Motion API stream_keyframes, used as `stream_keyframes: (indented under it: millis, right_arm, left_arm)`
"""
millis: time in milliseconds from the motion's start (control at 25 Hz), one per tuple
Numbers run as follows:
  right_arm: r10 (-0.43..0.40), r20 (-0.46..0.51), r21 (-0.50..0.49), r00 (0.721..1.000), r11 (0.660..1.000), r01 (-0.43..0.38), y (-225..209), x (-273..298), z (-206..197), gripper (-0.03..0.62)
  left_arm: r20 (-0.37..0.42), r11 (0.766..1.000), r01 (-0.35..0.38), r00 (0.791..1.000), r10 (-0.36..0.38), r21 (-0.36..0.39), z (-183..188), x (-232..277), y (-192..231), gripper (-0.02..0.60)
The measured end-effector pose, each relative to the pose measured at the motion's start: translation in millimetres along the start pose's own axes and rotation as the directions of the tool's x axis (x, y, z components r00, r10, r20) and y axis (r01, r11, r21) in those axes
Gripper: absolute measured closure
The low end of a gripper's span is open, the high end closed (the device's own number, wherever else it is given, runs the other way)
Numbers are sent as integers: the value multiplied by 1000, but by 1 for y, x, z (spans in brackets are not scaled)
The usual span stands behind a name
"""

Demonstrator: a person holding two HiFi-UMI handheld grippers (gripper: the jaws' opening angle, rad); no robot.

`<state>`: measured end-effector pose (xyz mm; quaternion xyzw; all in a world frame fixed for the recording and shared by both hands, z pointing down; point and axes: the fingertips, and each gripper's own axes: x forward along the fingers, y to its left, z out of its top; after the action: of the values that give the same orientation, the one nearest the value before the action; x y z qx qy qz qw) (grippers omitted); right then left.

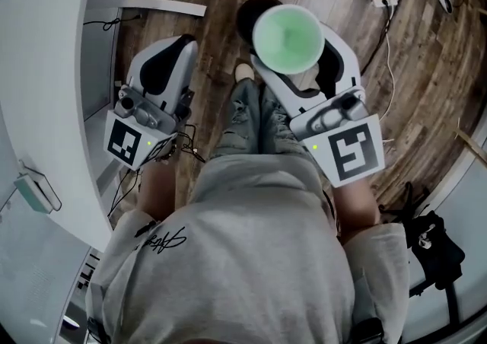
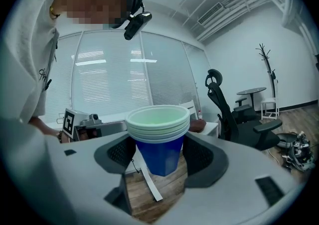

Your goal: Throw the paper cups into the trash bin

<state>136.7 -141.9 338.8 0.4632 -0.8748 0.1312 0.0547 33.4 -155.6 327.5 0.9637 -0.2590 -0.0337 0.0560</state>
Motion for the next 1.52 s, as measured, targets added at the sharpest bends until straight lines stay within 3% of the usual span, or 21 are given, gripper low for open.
stream_keyframes:
  millis: [1520]
  right_arm:
    - [-30, -135, 19, 990, 999, 33, -50, 69, -185, 295]
  left_arm:
    - [-104, 988, 47, 993, -63, -149, -160, 20, 52, 577]
